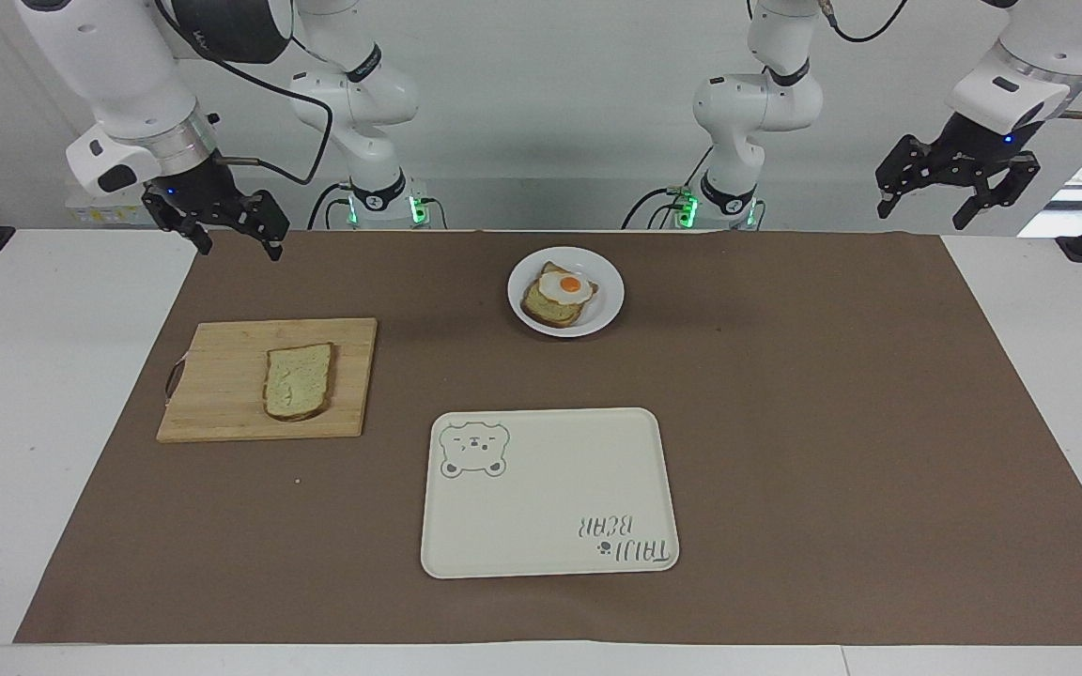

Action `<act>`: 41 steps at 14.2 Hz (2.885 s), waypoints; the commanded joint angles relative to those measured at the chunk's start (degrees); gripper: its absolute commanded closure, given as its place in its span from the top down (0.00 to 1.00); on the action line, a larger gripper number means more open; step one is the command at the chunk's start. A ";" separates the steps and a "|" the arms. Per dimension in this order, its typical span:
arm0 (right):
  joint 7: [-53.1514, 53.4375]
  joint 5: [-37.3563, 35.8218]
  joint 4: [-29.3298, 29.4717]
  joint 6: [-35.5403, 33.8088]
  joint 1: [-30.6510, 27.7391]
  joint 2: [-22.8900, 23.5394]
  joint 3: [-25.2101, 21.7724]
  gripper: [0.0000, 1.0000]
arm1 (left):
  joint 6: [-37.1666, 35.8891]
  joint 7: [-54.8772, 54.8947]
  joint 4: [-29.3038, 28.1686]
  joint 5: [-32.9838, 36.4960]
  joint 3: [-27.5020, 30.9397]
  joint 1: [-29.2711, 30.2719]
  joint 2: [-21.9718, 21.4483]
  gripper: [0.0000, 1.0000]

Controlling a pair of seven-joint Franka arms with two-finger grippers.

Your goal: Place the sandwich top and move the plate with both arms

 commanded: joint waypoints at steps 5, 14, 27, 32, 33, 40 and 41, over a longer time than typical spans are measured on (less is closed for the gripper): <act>0.03 -0.05 -0.94 -0.45 -0.28 -0.61 0.11 1.00 | -0.30 -0.23 -1.37 -0.20 -0.03 0.14 -1.22 1.00; 0.12 0.04 -1.12 -0.19 -0.36 -0.69 0.28 1.00 | -0.30 -0.23 -1.37 -0.20 -0.03 0.14 -1.31 1.00; 0.03 0.04 -6.83 5.96 -0.97 -3.42 -0.16 1.00 | -0.30 -0.23 -1.37 -0.20 0.05 0.14 -1.31 1.00; -2.51 0.04 -10.25 9.65 -2.29 -4.03 -0.24 1.00 | -0.30 -0.23 -1.37 -0.20 0.05 0.14 -1.22 1.00; -2.78 0.04 -10.78 10.00 -2.30 -4.03 -0.16 1.00 | -0.30 -0.23 -1.37 -0.20 -0.03 0.14 -1.22 1.00; -8.47 -0.05 -21.57 19.74 -3.69 -3.07 -0.24 1.00 | -0.30 -0.23 -1.37 -0.20 -0.03 0.14 -1.31 1.00; -10.67 -0.13 -23.94 22.46 -4.49 -2.98 -0.24 1.00 | -0.30 -0.23 -1.37 -0.20 0.05 0.14 -1.31 1.00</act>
